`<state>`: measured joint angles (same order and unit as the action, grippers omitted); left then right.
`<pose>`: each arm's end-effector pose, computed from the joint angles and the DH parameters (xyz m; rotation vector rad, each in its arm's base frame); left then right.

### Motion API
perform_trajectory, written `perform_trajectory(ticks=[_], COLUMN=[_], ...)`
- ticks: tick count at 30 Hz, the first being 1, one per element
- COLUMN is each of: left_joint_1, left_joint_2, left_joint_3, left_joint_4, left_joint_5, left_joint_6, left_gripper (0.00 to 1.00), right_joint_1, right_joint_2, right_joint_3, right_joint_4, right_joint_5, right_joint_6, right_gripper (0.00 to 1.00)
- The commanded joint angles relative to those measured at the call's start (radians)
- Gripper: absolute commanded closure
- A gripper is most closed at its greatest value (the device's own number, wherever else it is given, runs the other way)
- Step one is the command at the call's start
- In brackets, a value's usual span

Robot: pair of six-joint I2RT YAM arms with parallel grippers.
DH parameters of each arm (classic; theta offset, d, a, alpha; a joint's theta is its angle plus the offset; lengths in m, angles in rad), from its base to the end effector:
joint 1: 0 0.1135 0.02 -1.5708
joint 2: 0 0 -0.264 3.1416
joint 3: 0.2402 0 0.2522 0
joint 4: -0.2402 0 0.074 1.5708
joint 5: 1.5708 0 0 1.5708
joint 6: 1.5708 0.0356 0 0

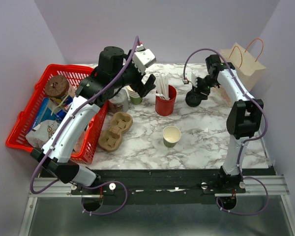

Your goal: Pack the takeout coffee

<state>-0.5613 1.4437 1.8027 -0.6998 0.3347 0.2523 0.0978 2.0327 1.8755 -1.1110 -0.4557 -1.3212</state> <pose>0.2446 -0.1676 0.4816 0.9668 1.6670 -0.5274 0.4170 0.0567 0.2696 -1.7799 1.9305 0.2684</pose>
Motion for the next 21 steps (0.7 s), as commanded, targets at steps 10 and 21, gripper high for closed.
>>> perform_trajectory(ticks=[10,21], left_joint_1=[0.061,0.081], left_joint_2=[0.003,0.017], left_joint_3=[-0.009,-0.002], left_joint_4=[0.037,0.042], left_joint_5=[0.046,0.061], left_joint_6=[-0.061,-0.082], left_gripper=[0.01,0.01], right_joint_1=[0.077,0.105], right_joint_2=[0.081,0.050], right_joint_3=[0.093,-0.024], right_joint_4=[-0.013,0.194], right_joint_5=[0.054,0.087], right_joint_6=[0.058,0.513], right_gripper=[0.39,0.44])
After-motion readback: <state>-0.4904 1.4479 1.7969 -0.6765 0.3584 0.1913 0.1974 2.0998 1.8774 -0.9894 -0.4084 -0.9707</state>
